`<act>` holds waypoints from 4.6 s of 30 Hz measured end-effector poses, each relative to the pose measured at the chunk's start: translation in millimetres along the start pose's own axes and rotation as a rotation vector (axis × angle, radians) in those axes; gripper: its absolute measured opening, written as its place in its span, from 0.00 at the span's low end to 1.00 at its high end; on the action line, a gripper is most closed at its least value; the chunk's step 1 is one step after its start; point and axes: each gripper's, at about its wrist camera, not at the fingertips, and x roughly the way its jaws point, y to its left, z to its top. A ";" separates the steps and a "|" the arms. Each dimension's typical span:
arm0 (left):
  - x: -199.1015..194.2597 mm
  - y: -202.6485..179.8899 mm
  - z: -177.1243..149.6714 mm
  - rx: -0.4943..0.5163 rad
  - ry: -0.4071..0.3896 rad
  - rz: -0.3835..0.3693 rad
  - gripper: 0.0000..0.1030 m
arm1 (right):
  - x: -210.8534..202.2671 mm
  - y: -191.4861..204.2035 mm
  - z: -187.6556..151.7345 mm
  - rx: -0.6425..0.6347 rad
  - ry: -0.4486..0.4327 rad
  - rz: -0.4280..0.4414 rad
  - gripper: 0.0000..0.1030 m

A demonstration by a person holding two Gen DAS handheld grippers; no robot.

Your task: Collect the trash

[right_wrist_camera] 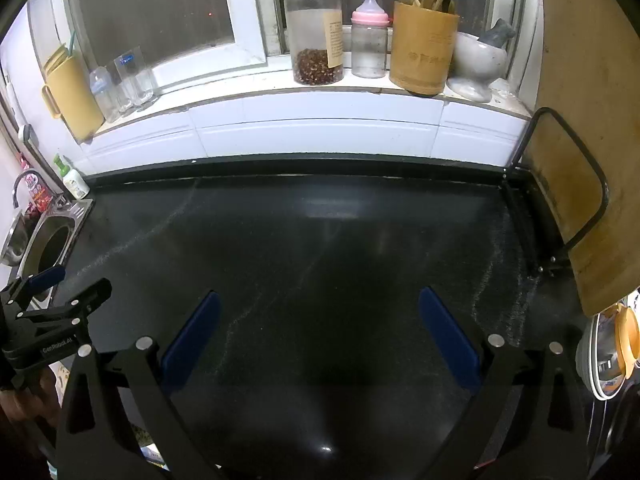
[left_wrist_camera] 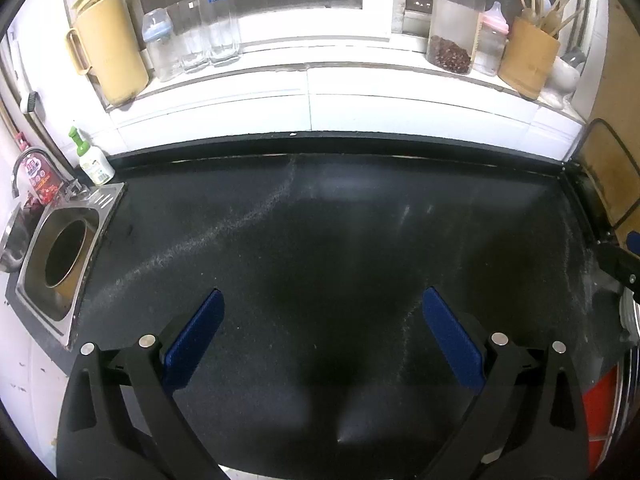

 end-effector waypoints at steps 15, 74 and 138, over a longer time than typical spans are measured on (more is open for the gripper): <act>4.9 2.7 3.5 -0.006 0.003 0.004 0.94 | 5.2 2.8 1.6 -0.007 0.009 0.003 0.93; 46.9 13.4 -6.2 0.000 -0.010 0.015 0.94 | 37.9 -16.4 -13.0 -0.010 -0.002 0.015 0.93; 213.1 157.0 -26.8 -0.068 -0.029 0.021 0.94 | 199.9 -200.7 -77.0 0.095 0.001 -0.126 0.95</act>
